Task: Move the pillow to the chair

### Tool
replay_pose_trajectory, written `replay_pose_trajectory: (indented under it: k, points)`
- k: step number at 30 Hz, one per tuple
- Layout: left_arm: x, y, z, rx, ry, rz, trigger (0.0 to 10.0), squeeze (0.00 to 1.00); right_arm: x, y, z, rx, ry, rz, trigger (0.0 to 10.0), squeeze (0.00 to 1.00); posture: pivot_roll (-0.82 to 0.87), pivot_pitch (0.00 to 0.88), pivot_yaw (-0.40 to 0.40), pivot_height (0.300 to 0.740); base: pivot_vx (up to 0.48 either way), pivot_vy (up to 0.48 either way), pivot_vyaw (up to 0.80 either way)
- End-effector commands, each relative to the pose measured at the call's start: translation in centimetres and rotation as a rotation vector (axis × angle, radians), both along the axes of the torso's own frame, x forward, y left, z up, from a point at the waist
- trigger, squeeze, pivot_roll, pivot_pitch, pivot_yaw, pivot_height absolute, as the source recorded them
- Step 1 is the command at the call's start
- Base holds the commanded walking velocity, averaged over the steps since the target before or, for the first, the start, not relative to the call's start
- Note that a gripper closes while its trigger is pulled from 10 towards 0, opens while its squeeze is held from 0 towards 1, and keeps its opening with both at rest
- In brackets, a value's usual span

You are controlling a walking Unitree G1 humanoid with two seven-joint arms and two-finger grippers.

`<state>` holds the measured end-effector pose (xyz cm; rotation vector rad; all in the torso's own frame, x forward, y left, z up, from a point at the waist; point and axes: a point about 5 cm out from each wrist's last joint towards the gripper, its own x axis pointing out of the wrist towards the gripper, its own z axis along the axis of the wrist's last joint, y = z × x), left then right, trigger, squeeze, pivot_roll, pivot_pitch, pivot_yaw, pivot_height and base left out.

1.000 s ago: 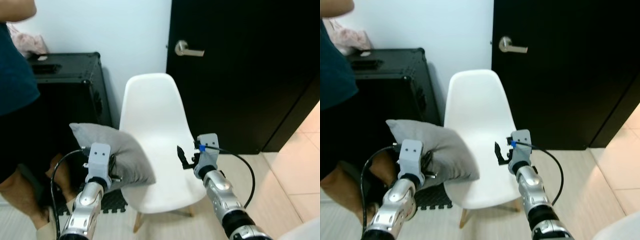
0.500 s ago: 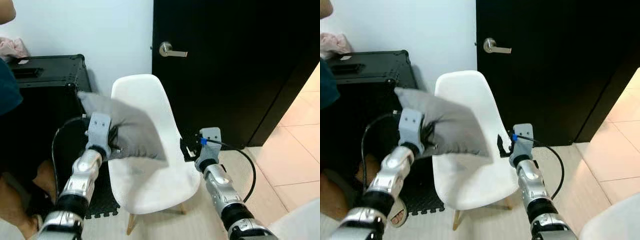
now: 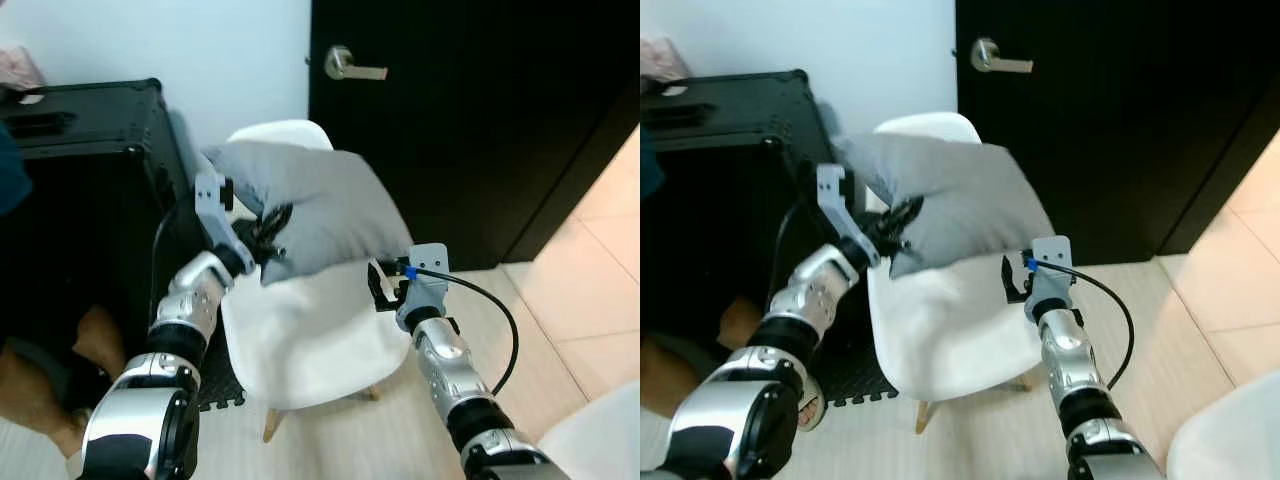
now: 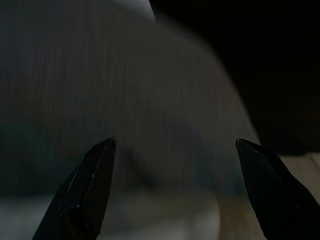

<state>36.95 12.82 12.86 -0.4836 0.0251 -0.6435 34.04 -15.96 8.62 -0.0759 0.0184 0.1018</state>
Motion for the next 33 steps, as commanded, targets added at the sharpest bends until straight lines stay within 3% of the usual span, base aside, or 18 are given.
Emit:
replay_pose_trajectory:
  k: [1,4,5,7,8,9,11,18,25,33]
  points:
    - [-0.2,0.3,-0.6,0.02,0.024,-0.012,10.0,0.0,-0.2,0.1,-0.1,-0.02,-0.004,0.009,10.0,0.0,-0.05,0.197,0.01,0.74,0.0,0.0,0.0]
    - [-1.6,1.0,-3.9,0.202,0.124,0.009,10.0,0.0,-0.3,0.0,-0.2,-0.026,-0.001,0.006,10.0,0.0,-0.05,0.191,0.013,0.74,0.0,0.0,0.0]
    - [-1.6,1.0,-3.9,0.202,0.124,0.009,10.0,0.0,-0.3,0.0,-0.2,-0.026,-0.001,0.006,10.0,0.0,-0.05,0.191,0.013,0.74,0.0,0.0,0.0]
    - [-2.1,2.6,-5.6,0.415,0.158,0.139,10.0,0.0,-0.2,0.0,-0.3,-0.031,0.002,-0.001,10.0,0.0,-0.05,0.186,0.013,0.74,0.0,0.0,0.0]
    - [-2.1,2.6,-5.6,0.415,0.158,0.139,10.0,0.0,-0.2,0.0,-0.3,-0.031,0.002,-0.001,10.0,0.0,-0.05,0.186,0.013,0.74,0.0,0.0,0.0]
    - [-2.3,3.7,-6.2,0.52,0.173,0.228,10.0,0.0,-0.2,0.0,-0.3,-0.035,0.005,-0.004,10.0,0.0,-0.05,0.181,0.012,0.74,0.0,0.0,0.0]
    - [-2.4,5.8,-6.2,0.627,0.145,0.38,10.0,0.0,-0.2,-0.1,-0.3,-0.036,0.004,-0.004,10.0,0.0,-0.04,0.174,0.009,0.74,0.0,0.0,0.0]
    - [-1.7,7.6,-4.6,0.611,0.098,0.51,10.0,0.0,-0.1,0.0,0.0,-0.033,-0.004,0.006,10.0,0.0,-0.04,0.165,0.003,0.74,0.0,0.0,0.0]
    - [-1.5,6.8,-4.1,0.566,0.052,0.521,10.0,0.0,-0.1,0.2,0.1,-0.005,-0.005,0.019,10.0,0.0,-0.04,0.16,0.003,0.74,0.0,0.0,0.0]
    - [-1.5,5.9,-4.2,0.582,0.026,0.511,10.0,0.0,-0.3,0.5,-0.1,0.049,0.003,0.025,10.0,0.0,-0.03,0.147,0.007,0.72,0.0,0.0,0.0]
